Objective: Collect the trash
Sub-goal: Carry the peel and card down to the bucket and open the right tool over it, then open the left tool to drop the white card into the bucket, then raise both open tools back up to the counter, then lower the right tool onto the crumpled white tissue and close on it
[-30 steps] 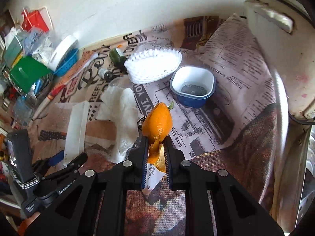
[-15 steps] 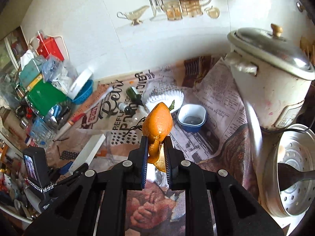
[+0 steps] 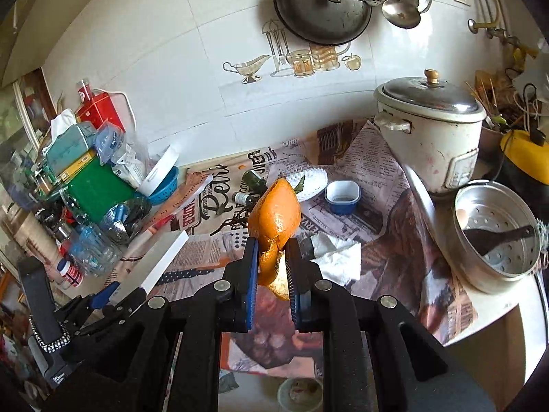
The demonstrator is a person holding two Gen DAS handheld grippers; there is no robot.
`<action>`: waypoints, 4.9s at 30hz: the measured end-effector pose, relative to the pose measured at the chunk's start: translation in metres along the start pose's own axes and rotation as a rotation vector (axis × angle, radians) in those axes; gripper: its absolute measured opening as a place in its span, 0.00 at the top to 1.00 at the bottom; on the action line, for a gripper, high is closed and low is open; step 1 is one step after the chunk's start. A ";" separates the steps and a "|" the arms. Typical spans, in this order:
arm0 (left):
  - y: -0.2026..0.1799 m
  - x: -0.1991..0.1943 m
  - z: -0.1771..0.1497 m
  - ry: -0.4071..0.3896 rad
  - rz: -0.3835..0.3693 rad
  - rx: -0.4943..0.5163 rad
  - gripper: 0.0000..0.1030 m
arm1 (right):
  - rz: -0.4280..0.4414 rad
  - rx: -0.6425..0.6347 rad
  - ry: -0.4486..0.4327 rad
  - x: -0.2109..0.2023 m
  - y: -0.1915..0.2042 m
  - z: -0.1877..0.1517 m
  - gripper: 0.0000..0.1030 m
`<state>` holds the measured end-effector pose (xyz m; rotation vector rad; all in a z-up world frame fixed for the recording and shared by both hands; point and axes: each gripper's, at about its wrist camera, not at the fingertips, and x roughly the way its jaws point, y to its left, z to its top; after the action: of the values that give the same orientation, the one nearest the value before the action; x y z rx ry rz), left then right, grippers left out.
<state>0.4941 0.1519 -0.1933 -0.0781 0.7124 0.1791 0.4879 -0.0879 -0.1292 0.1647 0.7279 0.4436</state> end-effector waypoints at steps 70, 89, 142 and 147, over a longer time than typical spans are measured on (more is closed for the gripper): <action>-0.070 0.231 -0.394 0.553 -0.076 -0.019 0.33 | -0.056 0.026 0.633 0.210 -0.112 -0.363 0.58; -0.064 0.096 -0.261 0.435 -0.073 -0.036 0.33 | -0.047 0.025 0.505 0.102 -0.075 -0.253 0.58; -0.100 0.029 0.072 0.068 -0.082 0.041 0.08 | -0.131 -0.060 0.060 0.001 -0.072 0.028 0.30; -0.106 0.070 0.071 0.138 -0.006 0.001 0.08 | -0.103 -0.046 0.195 0.074 -0.100 0.025 0.30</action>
<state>0.6124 0.0664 -0.1846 -0.0922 0.8499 0.1684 0.5865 -0.1442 -0.1850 0.0405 0.9123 0.3811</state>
